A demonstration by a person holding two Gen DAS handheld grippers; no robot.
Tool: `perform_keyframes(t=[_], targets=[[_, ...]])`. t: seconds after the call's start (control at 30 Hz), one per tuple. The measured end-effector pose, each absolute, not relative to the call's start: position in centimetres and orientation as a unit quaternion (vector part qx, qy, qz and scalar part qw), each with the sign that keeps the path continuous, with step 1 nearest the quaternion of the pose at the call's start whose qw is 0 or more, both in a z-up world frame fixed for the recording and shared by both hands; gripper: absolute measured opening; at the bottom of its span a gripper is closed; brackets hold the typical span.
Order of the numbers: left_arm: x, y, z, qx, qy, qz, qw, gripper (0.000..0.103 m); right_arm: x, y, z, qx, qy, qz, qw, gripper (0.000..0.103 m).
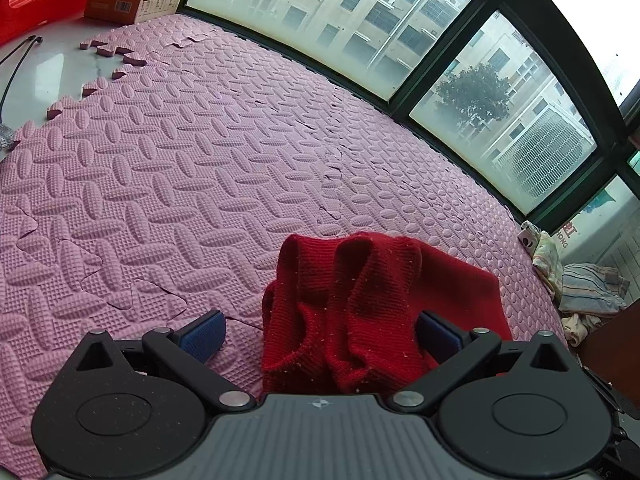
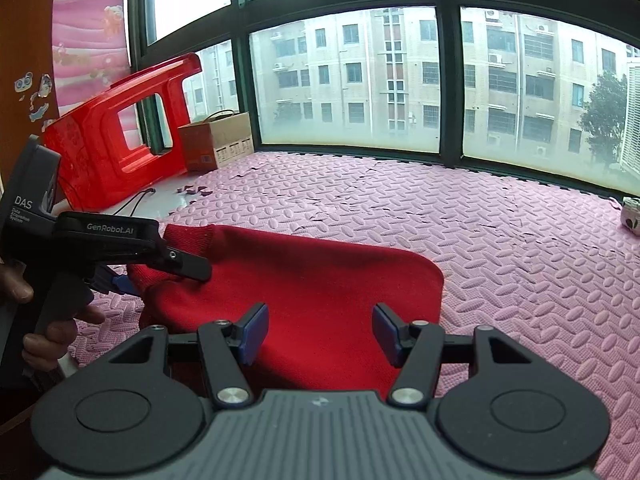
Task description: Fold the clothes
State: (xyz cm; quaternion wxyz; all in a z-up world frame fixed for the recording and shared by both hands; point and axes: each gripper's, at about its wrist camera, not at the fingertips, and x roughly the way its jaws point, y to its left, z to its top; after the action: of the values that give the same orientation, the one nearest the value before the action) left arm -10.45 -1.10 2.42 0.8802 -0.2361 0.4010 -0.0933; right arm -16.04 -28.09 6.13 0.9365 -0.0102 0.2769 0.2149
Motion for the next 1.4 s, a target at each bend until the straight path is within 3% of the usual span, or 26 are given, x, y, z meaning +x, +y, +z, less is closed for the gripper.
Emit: perform_keyframes(t=[0.17, 0.27, 0.37, 0.53, 1.4], targets=[[-10.4, -1.3, 2.5, -0.229, 0.403, -0.097, 0.88, 0.101, -16.0, -29.7, 5.6, 0.011, 0.281, 0.192, 0.94, 0.059], [-10.5, -1.5, 2.4, -0.228, 0.401, -0.1, 0.881, 0.095, -15.9, -30.5, 5.7, 0.021, 0.279, 0.183, 0.943, 0.059], [-10.6, -1.8, 2.5, -0.229, 0.401, -0.108, 0.881, 0.081, -15.7, -31.2, 5.8, 0.032, 0.277, 0.173, 0.945, 0.059], [-10.9, -2.1, 2.7, -0.224, 0.396, -0.106, 0.884, 0.075, -15.0, -32.7, 5.3, 0.066, 0.288, 0.156, 0.943, 0.059], [-10.8, -1.9, 2.5, -0.219, 0.388, -0.121, 0.887, 0.071, -11.6, -35.4, 2.7, 0.18, 0.334, 0.147, 0.914, 0.059]])
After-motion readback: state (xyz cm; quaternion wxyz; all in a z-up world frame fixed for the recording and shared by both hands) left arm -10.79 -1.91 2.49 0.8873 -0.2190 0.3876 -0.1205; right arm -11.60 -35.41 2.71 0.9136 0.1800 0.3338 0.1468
